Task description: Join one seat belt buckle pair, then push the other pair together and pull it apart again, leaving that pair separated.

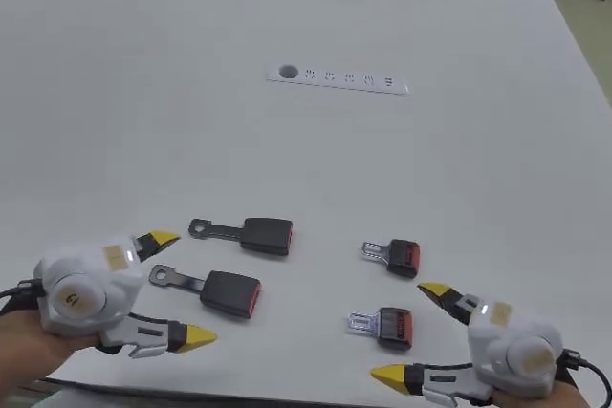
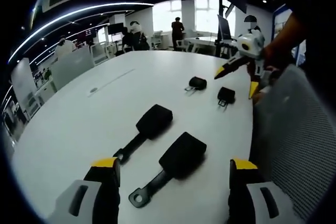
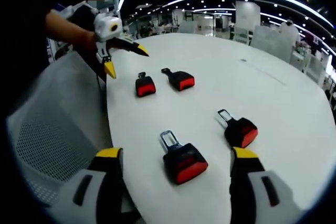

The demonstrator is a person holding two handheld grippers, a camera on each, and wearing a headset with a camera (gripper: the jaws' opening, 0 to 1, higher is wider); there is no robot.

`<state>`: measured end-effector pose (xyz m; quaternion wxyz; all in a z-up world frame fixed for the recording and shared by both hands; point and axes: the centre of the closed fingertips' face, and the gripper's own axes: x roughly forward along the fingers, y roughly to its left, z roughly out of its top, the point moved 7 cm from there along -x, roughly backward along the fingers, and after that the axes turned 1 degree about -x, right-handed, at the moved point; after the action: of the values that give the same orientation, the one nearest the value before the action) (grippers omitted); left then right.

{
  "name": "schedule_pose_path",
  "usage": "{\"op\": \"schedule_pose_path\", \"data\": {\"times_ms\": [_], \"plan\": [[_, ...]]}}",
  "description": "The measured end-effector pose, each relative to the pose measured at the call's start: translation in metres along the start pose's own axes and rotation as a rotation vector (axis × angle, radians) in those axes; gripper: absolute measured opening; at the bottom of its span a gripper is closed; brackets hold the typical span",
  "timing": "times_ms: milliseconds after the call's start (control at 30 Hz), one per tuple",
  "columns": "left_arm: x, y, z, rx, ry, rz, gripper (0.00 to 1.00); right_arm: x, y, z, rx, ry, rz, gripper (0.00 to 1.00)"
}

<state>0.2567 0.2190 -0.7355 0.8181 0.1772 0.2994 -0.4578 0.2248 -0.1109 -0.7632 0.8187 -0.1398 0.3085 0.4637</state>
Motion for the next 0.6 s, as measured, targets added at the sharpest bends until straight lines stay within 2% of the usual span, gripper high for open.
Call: {"op": "schedule_pose_path", "data": {"times_ms": [200,433,600], "plan": [[0.013,0.004,-0.003,0.054,0.04,-0.031,0.87,0.005,-0.003,-0.003,0.003,0.02,0.014,0.84],[0.029,0.004,-0.008,0.128,0.104,-0.101,0.82,0.009,-0.006,-0.008,0.0,0.042,0.039,0.82],[0.04,0.004,-0.009,0.158,0.138,-0.146,0.79,0.011,-0.008,-0.011,-0.016,0.07,0.062,0.77]]}}
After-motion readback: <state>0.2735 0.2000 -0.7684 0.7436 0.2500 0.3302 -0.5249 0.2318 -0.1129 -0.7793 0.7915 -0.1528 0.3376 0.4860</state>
